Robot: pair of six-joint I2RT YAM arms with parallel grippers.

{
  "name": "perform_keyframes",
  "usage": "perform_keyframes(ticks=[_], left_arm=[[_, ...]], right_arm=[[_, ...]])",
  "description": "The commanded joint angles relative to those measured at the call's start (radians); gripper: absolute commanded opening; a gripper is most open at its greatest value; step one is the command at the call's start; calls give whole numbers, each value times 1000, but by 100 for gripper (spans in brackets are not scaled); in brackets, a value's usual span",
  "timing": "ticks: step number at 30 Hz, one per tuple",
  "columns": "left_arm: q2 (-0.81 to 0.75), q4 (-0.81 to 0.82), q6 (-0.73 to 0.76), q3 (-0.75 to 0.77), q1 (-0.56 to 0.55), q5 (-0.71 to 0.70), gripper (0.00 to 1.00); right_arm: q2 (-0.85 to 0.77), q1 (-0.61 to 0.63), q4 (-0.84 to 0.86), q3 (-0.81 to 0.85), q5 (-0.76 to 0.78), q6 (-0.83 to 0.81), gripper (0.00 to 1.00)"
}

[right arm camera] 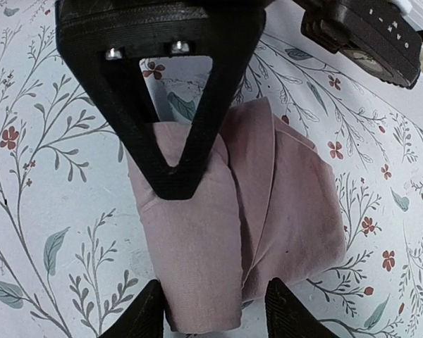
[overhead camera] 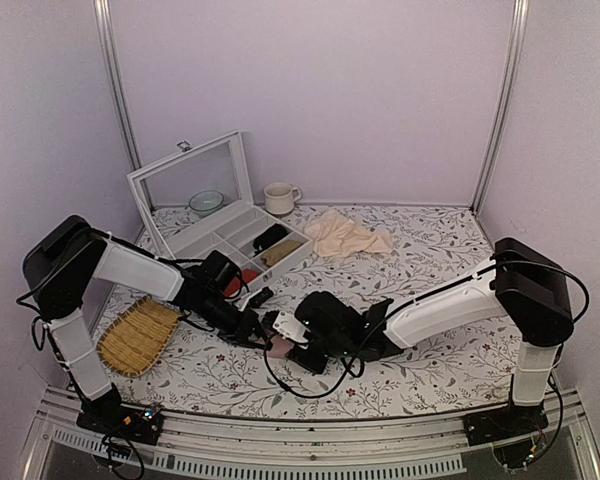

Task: Roll the underwear
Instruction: Roll the underwear at the center of the board.

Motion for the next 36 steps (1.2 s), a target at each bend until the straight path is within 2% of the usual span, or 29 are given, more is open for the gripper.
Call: perform_keyframes(ticks=[1, 7, 22, 36], left_arm=[[26, -43, 17, 1, 10, -9, 0], [27, -47, 19, 5, 11, -6, 0], [30, -52, 22, 7, 11, -1, 0], [30, -52, 20, 5, 11, 1, 0]], right_arm=[[-103, 8, 25, -12, 34, -36, 51], [-84, 41, 34, 2, 69, -92, 55], [12, 56, 57, 13, 101, -138, 54], [90, 38, 11, 56, -3, -97, 52]])
